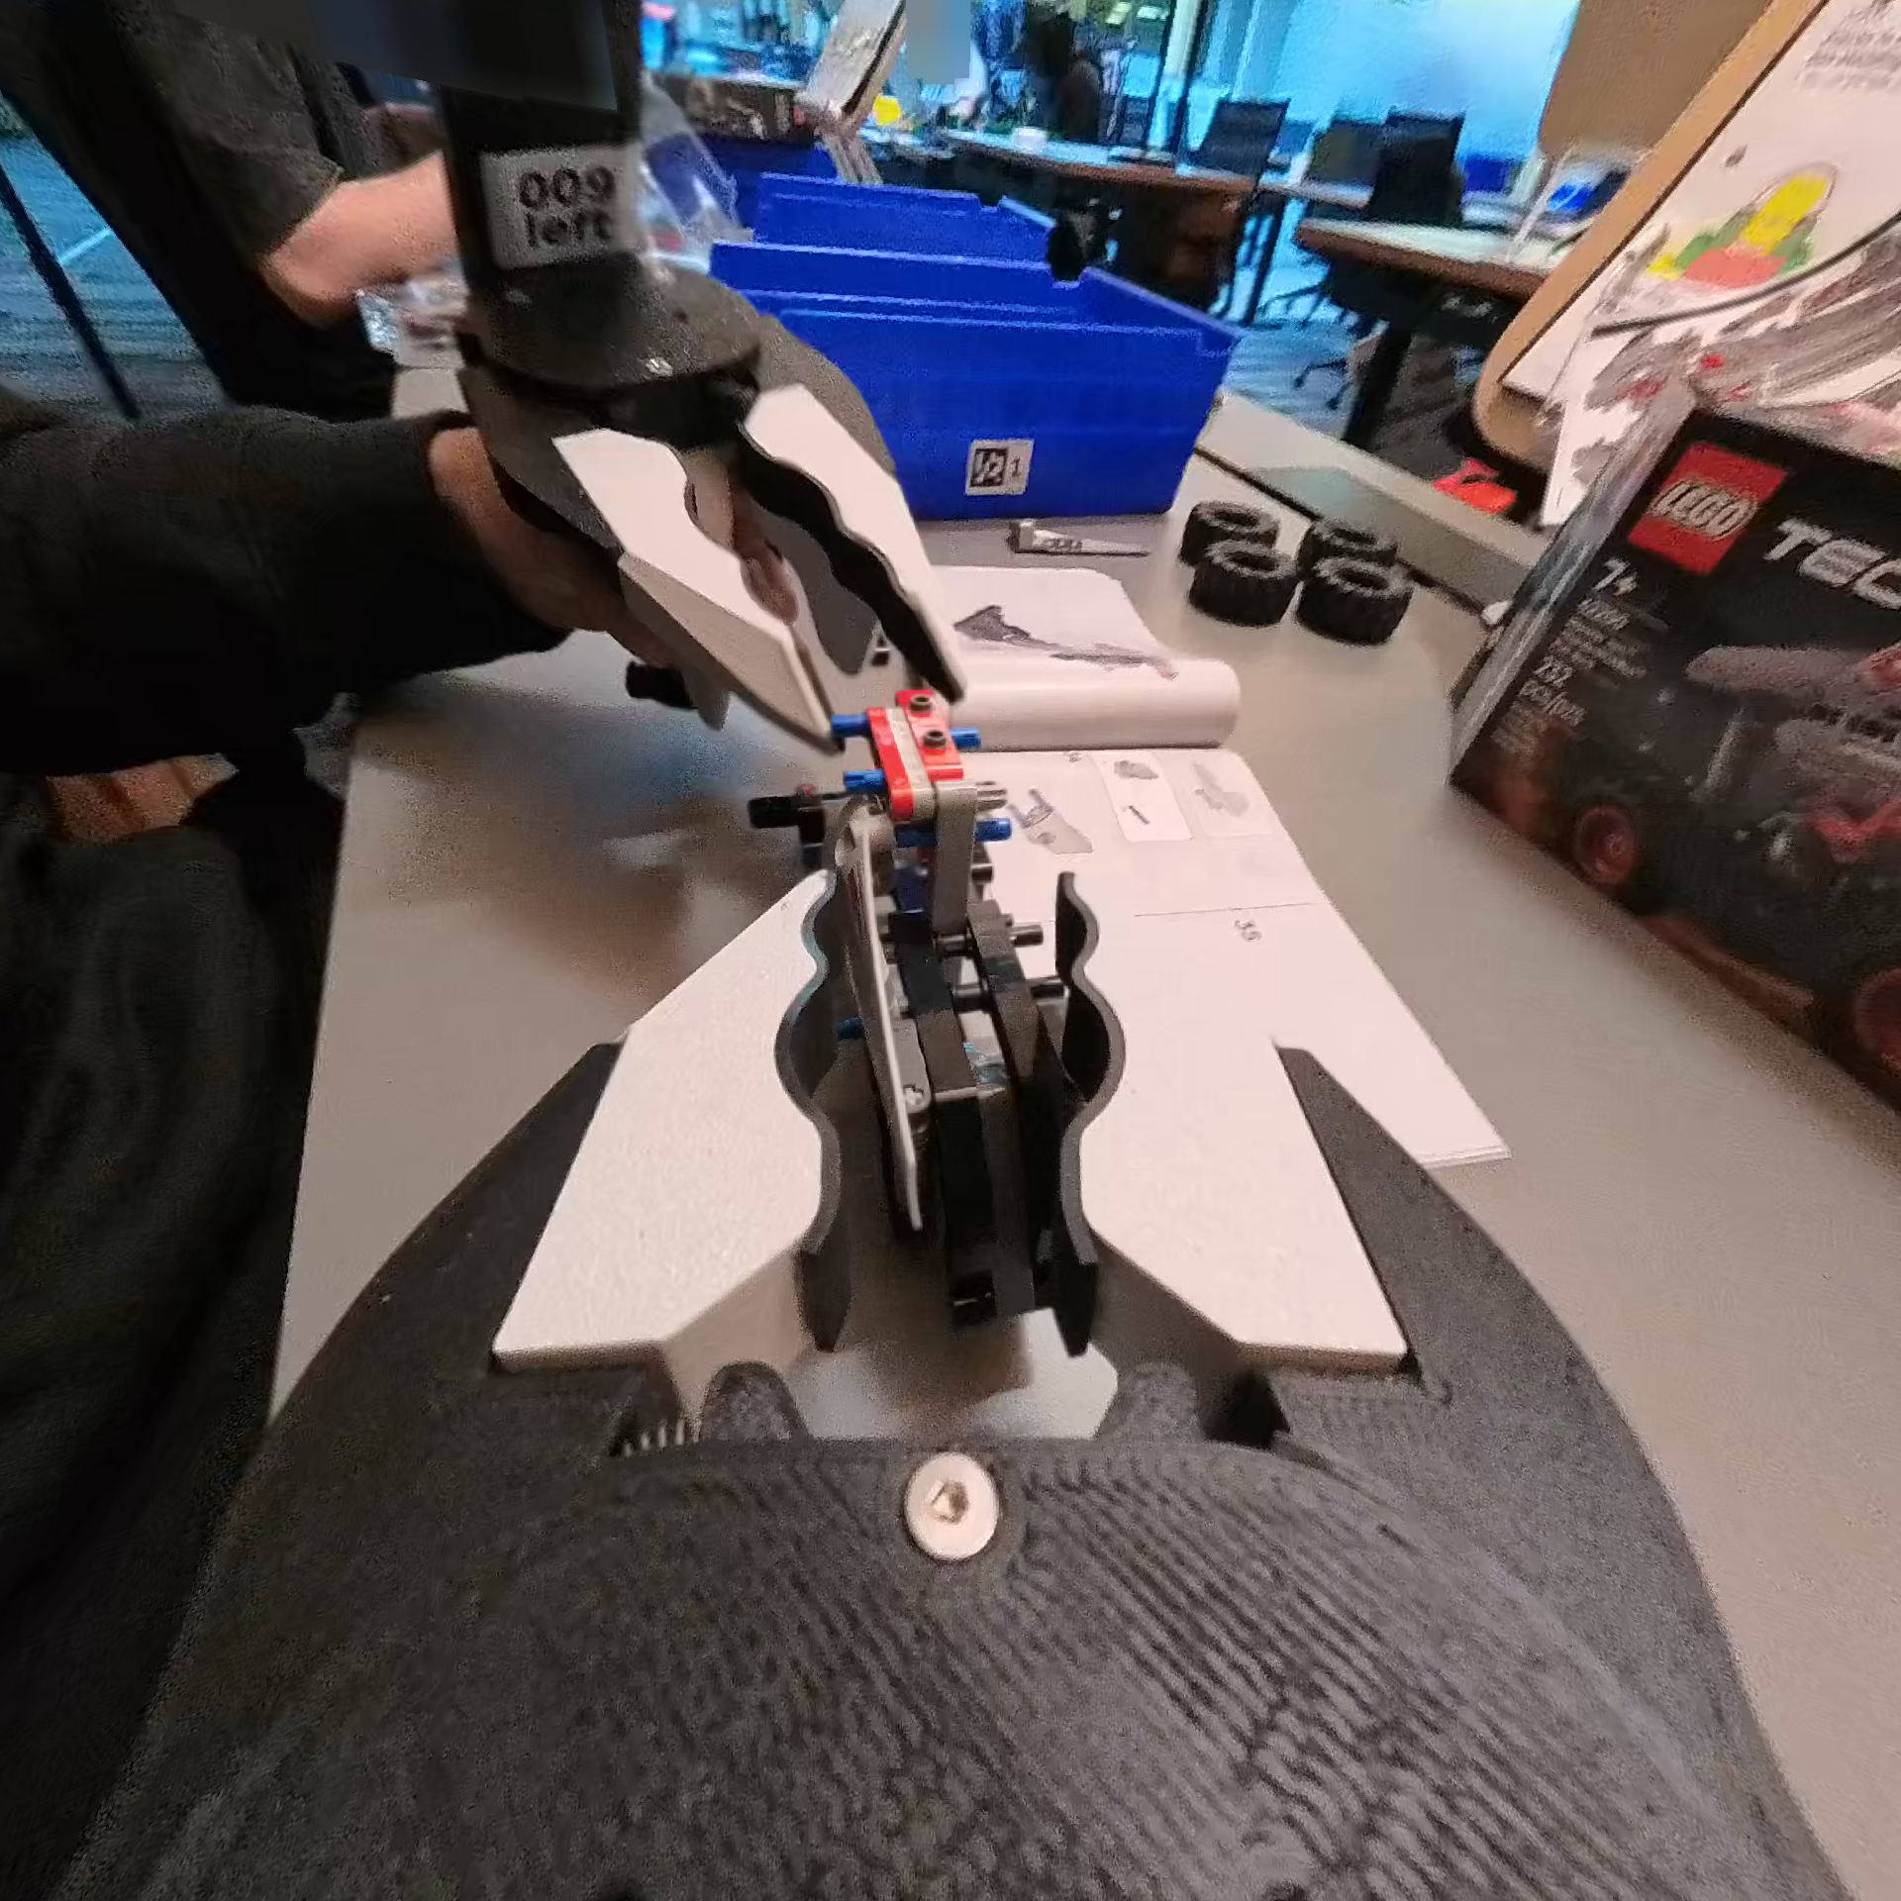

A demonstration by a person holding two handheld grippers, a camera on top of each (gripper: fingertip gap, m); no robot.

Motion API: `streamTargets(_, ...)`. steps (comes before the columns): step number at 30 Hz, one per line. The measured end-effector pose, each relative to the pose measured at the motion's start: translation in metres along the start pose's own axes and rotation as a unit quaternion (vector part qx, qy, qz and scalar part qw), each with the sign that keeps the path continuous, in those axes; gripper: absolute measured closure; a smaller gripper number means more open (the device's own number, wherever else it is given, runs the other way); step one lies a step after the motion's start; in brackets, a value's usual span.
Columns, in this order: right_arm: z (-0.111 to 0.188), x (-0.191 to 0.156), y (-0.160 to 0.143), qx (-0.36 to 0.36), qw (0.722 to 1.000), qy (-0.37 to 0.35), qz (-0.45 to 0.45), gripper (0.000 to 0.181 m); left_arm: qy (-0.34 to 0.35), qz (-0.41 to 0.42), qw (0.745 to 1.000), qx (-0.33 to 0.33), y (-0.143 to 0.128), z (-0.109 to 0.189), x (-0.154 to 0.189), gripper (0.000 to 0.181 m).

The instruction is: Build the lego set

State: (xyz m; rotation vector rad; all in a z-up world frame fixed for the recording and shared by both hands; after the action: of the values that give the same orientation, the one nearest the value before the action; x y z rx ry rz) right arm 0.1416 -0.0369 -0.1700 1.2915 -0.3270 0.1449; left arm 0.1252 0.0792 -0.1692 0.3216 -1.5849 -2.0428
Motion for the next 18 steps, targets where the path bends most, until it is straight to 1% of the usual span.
streamTargets(1,-0.001,-0.001,0.0,-0.003,1.0,0.012,-0.006,0.145,0.016,-0.007,1.0,0.006,0.002,0.004,0.004,0.156)
streamTargets(3,-0.005,-0.003,0.0,-0.011,1.0,0.024,-0.004,0.147,0.03,-0.012,0.999,0.013,0.004,0.008,0.017,0.158)
streamTargets(7,-0.009,-0.006,-0.001,-0.023,0.999,0.033,0.007,0.15,0.038,0.007,0.999,-0.006,-0.003,-0.001,0.044,0.165)
streamTargets(9,-0.01,-0.006,0.001,-0.015,0.999,0.03,0.01,0.153,0.053,0.041,0.998,-0.003,-0.005,-0.01,0.045,0.167)
streamTargets(12,-0.011,-0.008,0.004,-0.009,0.999,0.028,0.027,0.154,0.072,0.109,0.991,0.006,-0.01,-0.02,0.037,0.167)
streamTargets(15,-0.013,-0.008,0.004,-0.014,0.999,0.019,0.033,0.155,0.051,0.168,0.984,0.035,-0.01,-0.022,0.034,0.17)
streamTargets(18,-0.013,-0.007,0.003,-0.012,0.999,0.014,0.032,0.156,0.044,0.194,0.978,0.057,-0.006,-0.019,0.03,0.177)
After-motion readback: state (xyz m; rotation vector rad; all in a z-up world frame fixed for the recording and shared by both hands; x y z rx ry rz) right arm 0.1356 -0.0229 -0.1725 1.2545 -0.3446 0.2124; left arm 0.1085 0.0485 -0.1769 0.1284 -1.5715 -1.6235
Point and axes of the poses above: each gripper's, where its closed fingertips meet, z back along the fingers, y out of its top, x = y × z across the jaws, the point moved 4 cm from there along z, back along the fingers, and after that the axes turned 14 degrees about z, right-handed, at the moved point
